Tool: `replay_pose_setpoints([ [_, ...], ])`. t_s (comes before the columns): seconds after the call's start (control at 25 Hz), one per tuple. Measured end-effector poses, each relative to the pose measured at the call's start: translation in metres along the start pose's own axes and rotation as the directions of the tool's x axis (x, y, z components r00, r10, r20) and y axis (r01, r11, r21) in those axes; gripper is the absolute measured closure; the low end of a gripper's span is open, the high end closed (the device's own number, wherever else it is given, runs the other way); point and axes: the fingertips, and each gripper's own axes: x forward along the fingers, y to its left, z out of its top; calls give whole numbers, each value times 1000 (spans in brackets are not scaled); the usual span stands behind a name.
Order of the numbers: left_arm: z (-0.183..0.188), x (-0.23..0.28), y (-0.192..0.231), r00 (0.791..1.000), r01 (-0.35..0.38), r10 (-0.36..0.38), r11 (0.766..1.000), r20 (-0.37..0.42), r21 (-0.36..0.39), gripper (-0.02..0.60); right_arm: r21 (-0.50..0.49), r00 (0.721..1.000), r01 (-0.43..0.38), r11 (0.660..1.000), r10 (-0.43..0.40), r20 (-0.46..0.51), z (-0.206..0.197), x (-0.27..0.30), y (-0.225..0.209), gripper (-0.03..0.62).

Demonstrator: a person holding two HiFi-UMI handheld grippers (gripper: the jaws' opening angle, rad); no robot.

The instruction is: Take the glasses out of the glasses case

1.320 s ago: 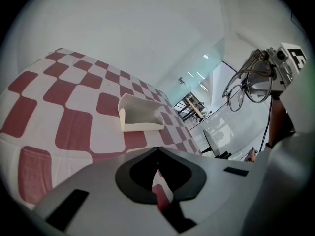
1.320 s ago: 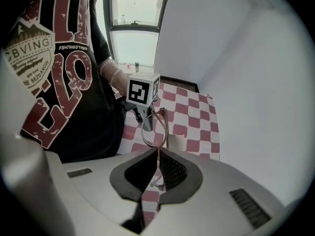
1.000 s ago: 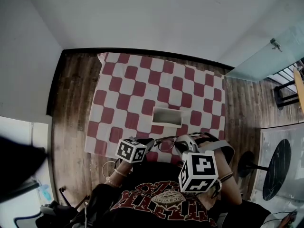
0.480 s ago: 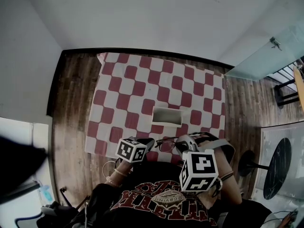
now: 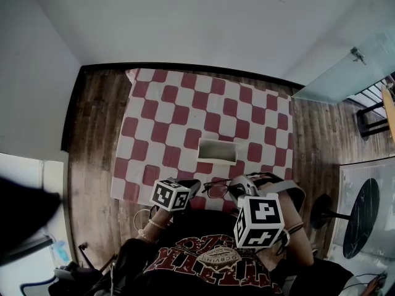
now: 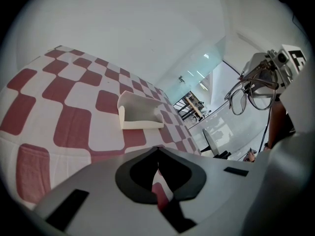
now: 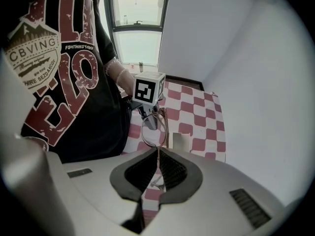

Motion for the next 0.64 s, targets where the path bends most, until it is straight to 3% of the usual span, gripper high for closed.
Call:
replay_pose_setpoints([
  [0.64, -3, 1, 3, 1000, 1, -1, 1000, -5, -7, 572, 7, 1000, -18, 1000, 18, 8, 2, -2, 4, 569],
])
